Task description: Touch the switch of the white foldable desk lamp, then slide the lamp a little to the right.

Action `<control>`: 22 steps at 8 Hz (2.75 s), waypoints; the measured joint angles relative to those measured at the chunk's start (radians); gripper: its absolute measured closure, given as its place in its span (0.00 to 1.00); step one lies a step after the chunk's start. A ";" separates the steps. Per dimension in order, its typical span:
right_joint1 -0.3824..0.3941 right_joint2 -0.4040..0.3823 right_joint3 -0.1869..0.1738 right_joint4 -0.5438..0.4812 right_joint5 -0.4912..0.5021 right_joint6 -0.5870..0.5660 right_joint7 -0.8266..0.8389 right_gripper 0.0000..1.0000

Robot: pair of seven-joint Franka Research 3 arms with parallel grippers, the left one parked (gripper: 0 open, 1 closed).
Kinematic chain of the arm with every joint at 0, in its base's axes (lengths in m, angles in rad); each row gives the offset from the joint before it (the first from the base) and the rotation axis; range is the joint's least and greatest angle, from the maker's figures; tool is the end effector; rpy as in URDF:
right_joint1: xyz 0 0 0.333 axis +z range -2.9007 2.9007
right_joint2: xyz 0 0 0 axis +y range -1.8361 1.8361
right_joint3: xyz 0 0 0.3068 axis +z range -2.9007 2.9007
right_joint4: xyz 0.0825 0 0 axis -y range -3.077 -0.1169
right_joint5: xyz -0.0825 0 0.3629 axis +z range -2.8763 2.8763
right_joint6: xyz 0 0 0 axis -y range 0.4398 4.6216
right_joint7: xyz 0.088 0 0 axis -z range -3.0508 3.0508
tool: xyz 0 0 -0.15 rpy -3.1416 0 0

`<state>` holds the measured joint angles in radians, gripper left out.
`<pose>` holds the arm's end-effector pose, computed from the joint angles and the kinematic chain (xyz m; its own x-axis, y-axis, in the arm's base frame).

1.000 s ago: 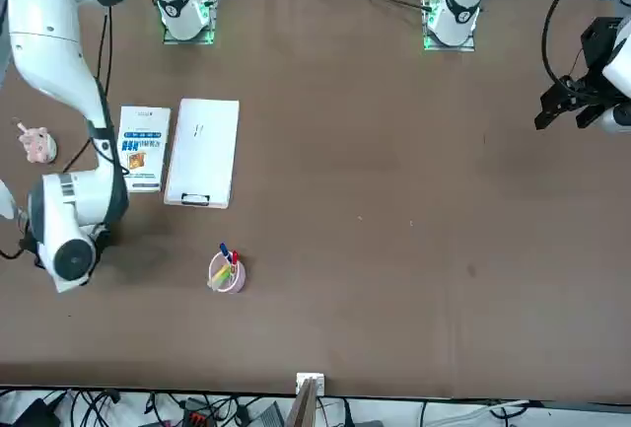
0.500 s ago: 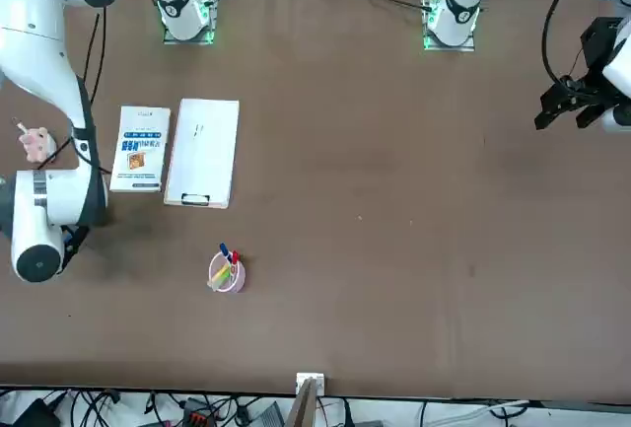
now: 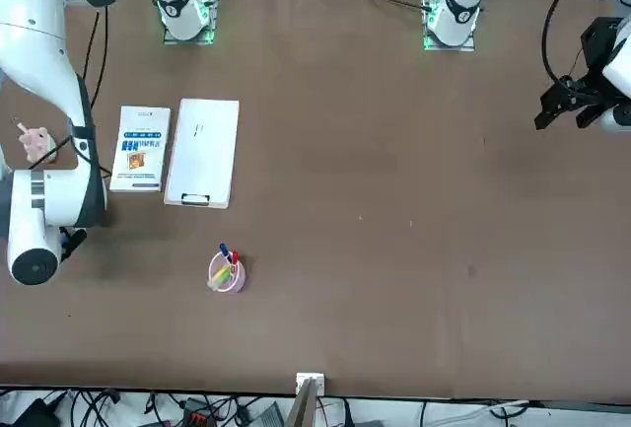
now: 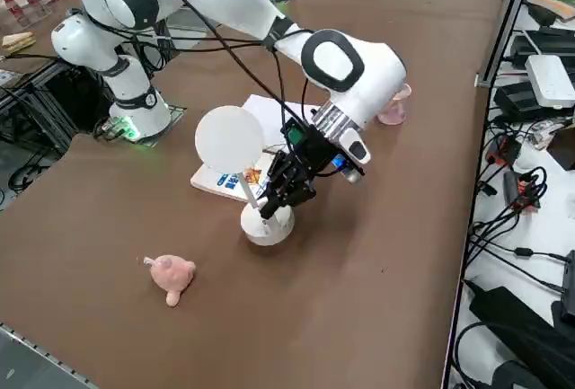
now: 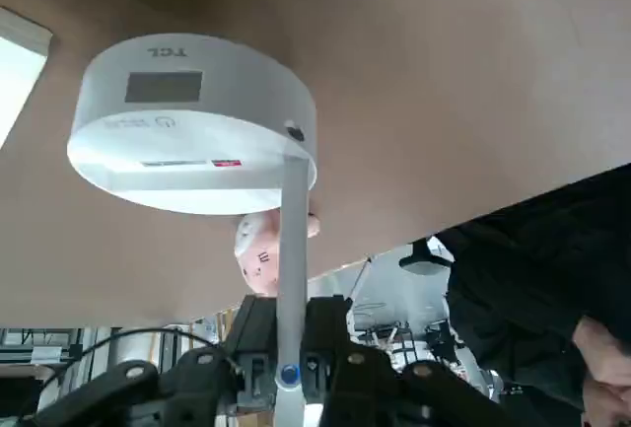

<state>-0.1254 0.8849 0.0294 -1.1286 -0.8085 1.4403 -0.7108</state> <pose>0.6508 -0.1844 0.2511 0.4876 0.3476 -0.8009 0.7270 -0.6696 0.1520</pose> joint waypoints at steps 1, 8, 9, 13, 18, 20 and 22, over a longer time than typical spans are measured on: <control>-0.001 0.011 0.000 0.000 -0.001 -0.001 0.005 0.85; 0.044 0.070 0.001 -0.008 -0.109 -0.001 0.006 0.85; 0.044 0.073 0.001 -0.010 -0.110 -0.001 0.006 0.85; 0.047 0.097 0.001 -0.011 -0.112 0.005 0.006 0.85; 0.055 0.105 0.001 -0.011 -0.119 0.005 0.004 0.55; 0.057 0.105 0.001 -0.009 -0.121 0.005 0.004 0.23; 0.075 0.101 0.001 0.000 -0.124 0.006 0.004 0.04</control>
<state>-0.0506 0.9859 0.0308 -1.1285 -0.9323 1.4464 -0.7073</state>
